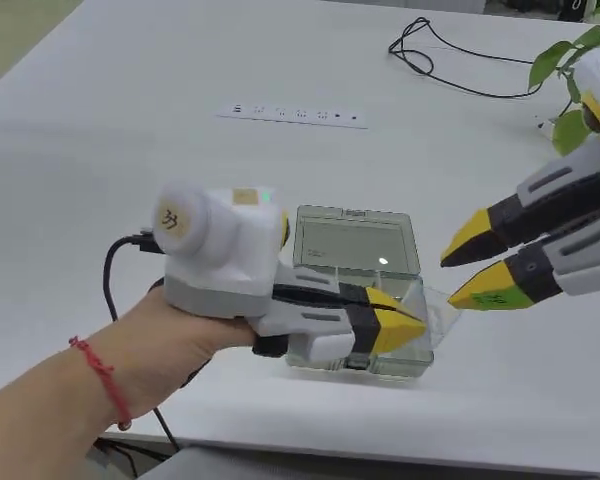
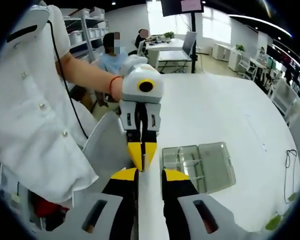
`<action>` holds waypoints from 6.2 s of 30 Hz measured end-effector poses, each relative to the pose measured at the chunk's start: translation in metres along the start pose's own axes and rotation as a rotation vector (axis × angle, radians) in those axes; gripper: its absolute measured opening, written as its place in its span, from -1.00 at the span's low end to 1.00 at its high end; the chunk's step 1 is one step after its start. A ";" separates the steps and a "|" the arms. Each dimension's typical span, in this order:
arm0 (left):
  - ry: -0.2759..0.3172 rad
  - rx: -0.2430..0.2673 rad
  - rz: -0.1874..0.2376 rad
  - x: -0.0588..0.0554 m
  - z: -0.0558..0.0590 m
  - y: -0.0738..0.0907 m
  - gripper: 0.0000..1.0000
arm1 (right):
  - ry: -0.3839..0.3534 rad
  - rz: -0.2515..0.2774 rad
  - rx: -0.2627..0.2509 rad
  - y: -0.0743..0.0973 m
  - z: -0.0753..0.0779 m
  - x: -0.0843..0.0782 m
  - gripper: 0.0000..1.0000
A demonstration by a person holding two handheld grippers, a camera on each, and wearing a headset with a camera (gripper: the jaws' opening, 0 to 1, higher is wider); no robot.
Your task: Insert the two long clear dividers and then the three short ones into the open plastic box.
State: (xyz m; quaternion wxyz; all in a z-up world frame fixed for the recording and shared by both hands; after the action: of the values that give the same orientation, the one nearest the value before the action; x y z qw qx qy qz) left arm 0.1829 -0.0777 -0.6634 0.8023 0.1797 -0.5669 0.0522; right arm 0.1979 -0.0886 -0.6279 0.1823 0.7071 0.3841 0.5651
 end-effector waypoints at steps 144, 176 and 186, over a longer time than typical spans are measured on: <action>-0.033 0.332 -0.047 -0.051 -0.062 0.060 1.00 | -0.022 -0.263 -0.071 -0.059 0.102 -0.085 -0.95; -0.018 0.332 -0.045 -0.053 -0.068 0.058 0.99 | 0.000 -0.289 -0.062 -0.058 0.102 -0.087 -0.95; -0.015 0.330 -0.043 -0.053 -0.068 0.057 0.99 | 0.014 -0.301 -0.062 -0.059 0.102 -0.086 -0.95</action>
State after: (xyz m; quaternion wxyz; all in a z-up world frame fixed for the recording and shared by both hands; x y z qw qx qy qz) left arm 0.2087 0.0054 -0.7197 0.7585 0.3215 -0.5527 0.1259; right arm 0.2681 -0.0975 -0.7553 0.2842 0.6314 0.4695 0.5478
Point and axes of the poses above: the centre of the closed fingertips' face, and the gripper's own axes: y roughly backward along the fingers, z roughly to its right, x roughly out of its top, the point moved 1 cm from there along y, roughly backward along the fingers, and after that the axes turned 14 degrees about x, right-handed, at the moved point
